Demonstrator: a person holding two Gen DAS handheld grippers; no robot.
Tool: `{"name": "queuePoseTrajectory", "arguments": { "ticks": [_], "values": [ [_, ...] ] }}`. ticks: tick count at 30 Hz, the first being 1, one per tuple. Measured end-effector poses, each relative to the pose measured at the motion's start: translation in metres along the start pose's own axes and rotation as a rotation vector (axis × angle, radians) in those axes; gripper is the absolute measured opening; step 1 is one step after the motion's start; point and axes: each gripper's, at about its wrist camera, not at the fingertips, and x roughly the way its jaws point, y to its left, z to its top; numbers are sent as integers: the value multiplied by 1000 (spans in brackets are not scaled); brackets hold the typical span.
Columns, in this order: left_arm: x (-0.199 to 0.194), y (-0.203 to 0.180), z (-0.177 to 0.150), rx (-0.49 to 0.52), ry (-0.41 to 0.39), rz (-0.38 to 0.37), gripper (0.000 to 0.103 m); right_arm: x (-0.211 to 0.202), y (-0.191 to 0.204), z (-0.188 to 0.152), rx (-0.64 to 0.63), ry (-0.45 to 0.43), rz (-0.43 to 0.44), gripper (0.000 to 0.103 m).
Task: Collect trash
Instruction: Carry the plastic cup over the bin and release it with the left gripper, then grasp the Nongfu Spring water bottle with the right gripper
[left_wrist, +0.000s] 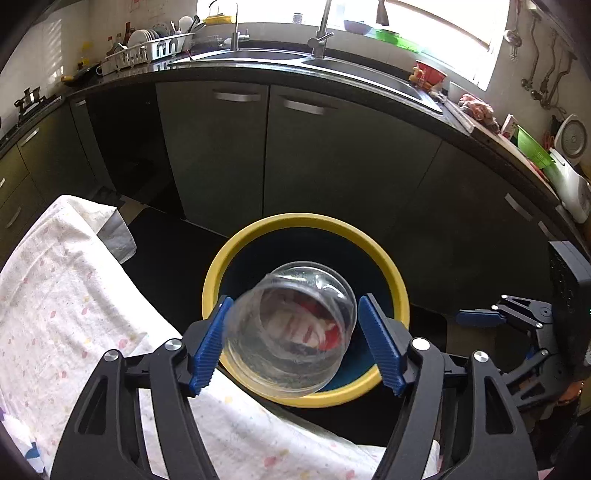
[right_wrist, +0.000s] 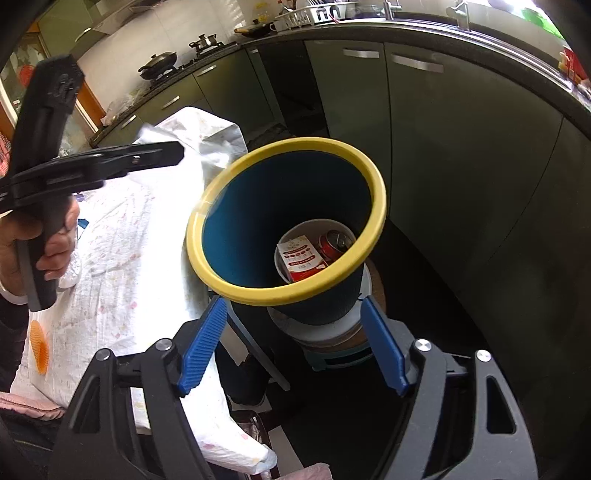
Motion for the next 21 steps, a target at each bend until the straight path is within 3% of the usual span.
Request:
{"name": "queuePoseTrajectory", "arguments": {
  "ticks": [3,6,15,21],
  "values": [
    [13,2,0,-43,32,20,78,4,-2,1,1,7,-1,72],
    [-4,0,-8,-65,13,5,78,6,1,2,-7,12,4,72],
    [-143,-10,-68,-31,-203,23,86,10,23,3,-53,22,25,72],
    [-231,18,-130,-102,-287,126,91,12,53,6,-129,38,42,72]
  ]
}}
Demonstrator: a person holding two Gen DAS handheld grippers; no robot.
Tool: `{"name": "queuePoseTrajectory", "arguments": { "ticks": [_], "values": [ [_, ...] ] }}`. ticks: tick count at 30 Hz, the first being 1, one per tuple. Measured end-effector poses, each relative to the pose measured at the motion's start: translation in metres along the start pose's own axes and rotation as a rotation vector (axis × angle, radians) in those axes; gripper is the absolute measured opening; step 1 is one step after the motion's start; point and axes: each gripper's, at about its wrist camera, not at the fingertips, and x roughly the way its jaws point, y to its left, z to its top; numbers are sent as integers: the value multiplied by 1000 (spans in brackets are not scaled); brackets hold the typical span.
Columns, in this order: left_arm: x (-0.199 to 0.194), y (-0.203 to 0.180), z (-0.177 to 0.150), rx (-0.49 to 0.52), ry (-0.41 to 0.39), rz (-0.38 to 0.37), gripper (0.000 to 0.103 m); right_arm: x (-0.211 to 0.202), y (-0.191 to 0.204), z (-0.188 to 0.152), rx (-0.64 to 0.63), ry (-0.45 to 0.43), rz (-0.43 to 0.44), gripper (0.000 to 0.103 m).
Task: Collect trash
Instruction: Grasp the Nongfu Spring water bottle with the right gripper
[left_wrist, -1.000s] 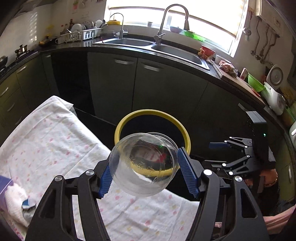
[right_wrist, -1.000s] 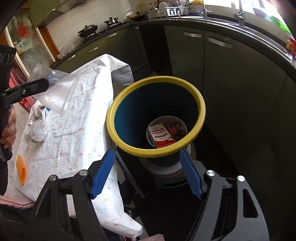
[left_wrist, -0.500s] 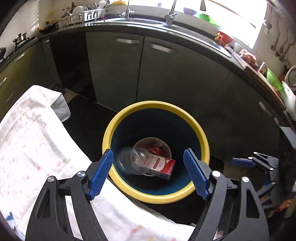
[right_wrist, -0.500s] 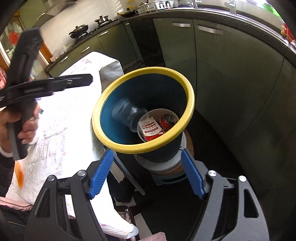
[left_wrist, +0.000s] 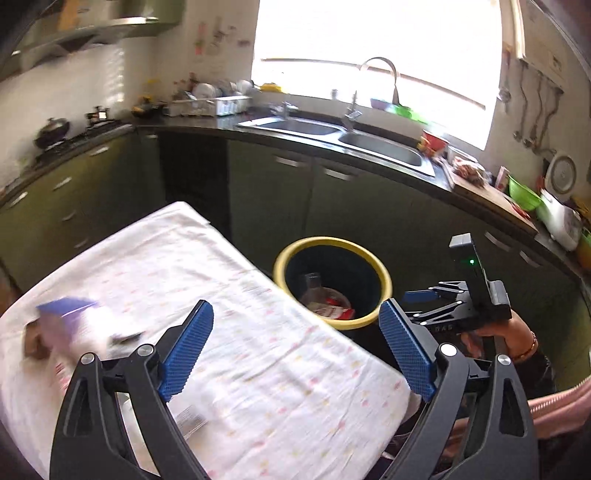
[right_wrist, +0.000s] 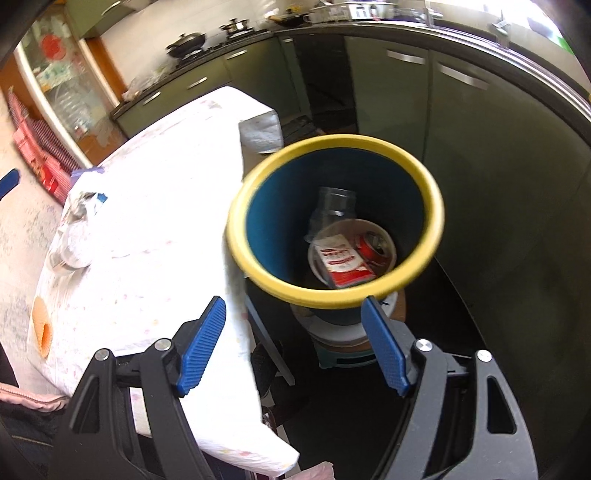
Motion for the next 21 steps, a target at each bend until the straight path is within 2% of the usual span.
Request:
{"name": "queuePoseTrajectory", "arguments": {
  "ticks": [4,7,13,17,21],
  "values": [
    [-59,35,-33,-43,-53,169,94,4,36,13,-106,22,39,72],
    [-94,64,-62,-88,-68,255,94,7,74,26,-231,31,111,72],
    [-133,110,-108,-204,-92,315,94,9,171,56,-630,51,279,72],
    [-143,125,-129,-249,-91,339,94,18,229,64,-841,137,364,72],
    [-152,134,-143,-256,-95,349,94,33,282,66,-1068,244,381,72]
  ]
}}
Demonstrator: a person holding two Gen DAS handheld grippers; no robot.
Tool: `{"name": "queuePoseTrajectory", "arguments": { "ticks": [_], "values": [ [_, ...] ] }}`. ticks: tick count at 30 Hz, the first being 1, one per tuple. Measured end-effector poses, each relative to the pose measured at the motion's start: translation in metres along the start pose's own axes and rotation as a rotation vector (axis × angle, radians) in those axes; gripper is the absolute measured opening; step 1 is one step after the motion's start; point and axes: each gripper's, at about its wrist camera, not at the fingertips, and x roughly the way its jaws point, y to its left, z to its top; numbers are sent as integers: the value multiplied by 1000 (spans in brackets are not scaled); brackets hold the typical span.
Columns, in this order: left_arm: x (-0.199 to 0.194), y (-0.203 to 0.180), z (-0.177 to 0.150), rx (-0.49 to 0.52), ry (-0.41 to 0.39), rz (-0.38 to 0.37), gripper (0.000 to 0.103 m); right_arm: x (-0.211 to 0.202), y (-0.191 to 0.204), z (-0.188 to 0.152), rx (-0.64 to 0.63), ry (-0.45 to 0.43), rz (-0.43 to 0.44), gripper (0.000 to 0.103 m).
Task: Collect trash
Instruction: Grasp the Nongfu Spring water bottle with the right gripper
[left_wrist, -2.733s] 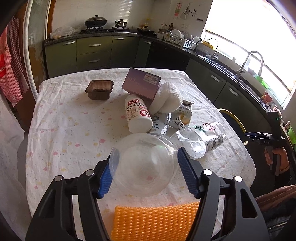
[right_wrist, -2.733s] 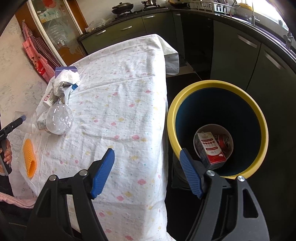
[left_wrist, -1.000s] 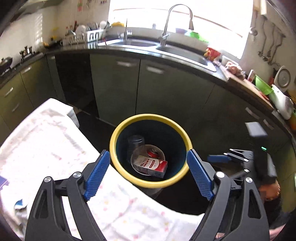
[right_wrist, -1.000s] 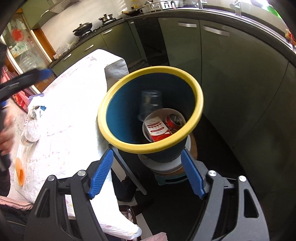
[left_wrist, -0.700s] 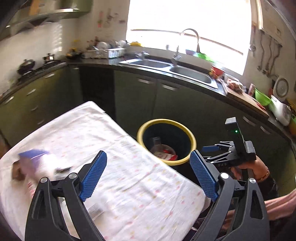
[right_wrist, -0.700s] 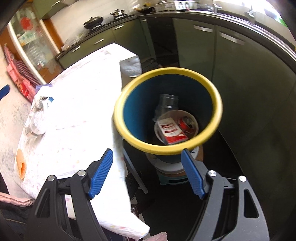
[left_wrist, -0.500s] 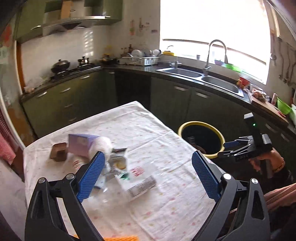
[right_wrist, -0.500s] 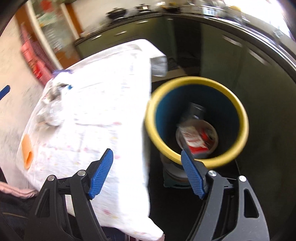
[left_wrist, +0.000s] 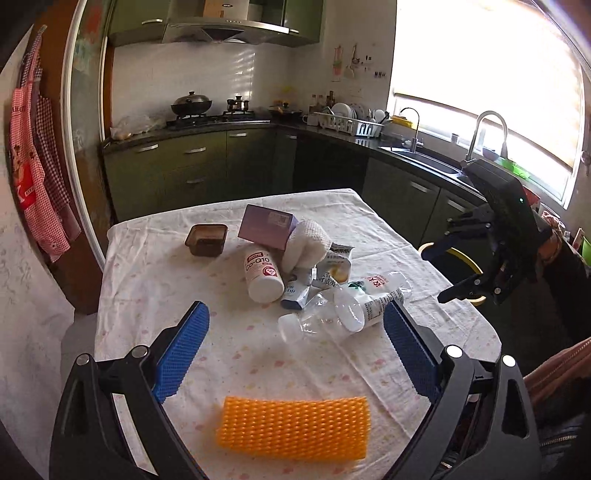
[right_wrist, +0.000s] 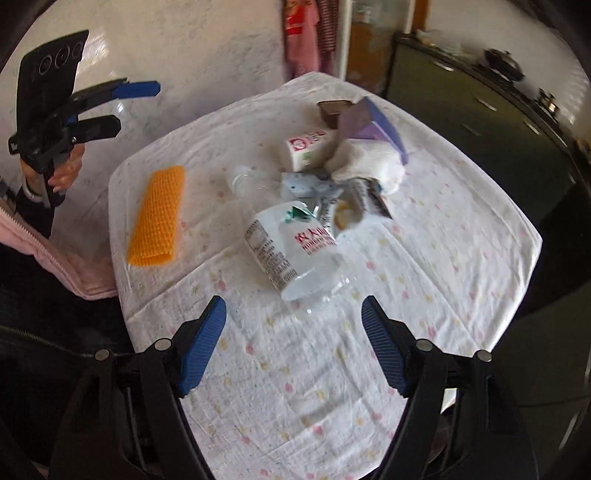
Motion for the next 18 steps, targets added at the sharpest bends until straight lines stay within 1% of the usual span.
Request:
{"name": "queuePoseTrajectory", "arguments": {
  "ticks": [1,3,4,9,11,14,18],
  "values": [
    [-3,1,-3,2,-4,1,94,6,1,10,-37,31,11,74],
    [-6,4,-7,4,-12,0,95,17,1,27,-105,95,23,82],
    [-7,6,-8,2,-16,-1,95,23,1,34,-132,128,33,84],
    [-5,22,-20,-42,-9,-11,96,66,2,59,-236,316,80,85],
    [-3,28,-24,-59,-2,-12,96,82,3,65,-272,377,73,85],
    [0,39,-31,-84,7,-7,96,101,6,70,-305,438,87,85],
    [3,49,-37,-109,16,-8,96,120,13,75,-340,499,122,85]
  ]
}}
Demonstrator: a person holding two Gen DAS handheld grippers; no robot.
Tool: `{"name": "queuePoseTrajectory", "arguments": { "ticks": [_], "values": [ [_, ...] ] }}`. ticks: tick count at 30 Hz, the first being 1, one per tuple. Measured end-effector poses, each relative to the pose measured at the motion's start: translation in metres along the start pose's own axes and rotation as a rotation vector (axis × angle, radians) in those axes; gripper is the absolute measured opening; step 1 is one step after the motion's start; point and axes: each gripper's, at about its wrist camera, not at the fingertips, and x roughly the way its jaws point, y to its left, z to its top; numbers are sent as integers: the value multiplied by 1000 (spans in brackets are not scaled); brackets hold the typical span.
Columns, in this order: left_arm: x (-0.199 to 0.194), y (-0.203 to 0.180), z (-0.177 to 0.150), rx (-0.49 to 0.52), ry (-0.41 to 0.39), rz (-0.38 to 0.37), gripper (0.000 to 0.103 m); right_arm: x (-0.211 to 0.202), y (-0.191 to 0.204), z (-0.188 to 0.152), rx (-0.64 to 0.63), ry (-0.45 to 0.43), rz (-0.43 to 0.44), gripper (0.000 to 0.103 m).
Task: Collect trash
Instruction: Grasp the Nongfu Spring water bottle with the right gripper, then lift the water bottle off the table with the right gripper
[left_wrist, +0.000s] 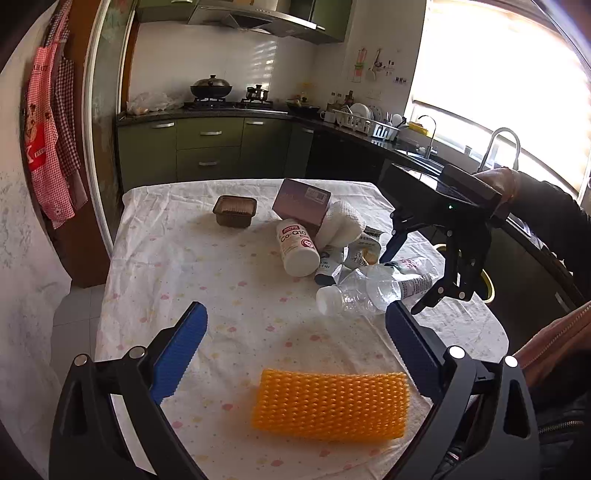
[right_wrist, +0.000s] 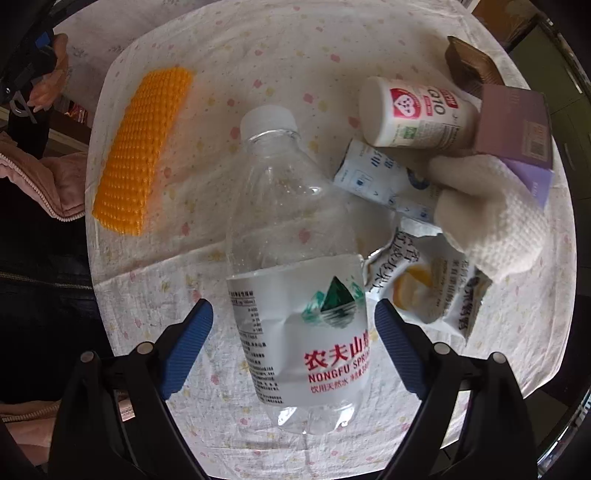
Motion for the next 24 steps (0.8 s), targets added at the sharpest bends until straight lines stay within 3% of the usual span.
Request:
{"name": "queuePoseTrajectory", "arguments": {
  "ticks": [6,11,15,24],
  "values": [
    [4,7,-2,-11,8,-6,96,13,-3,10,-18,54,21,84],
    [6,8,-4,-16,15,-8,96,15,-8,17,-12,67,13,67],
    [7,6,-5,-13,18,-11,96,21,-6,18,-17,87,0,66],
    [7,3,-6,-6,18,-13,96,10,15,7,49,-30,-27,61]
  ]
}}
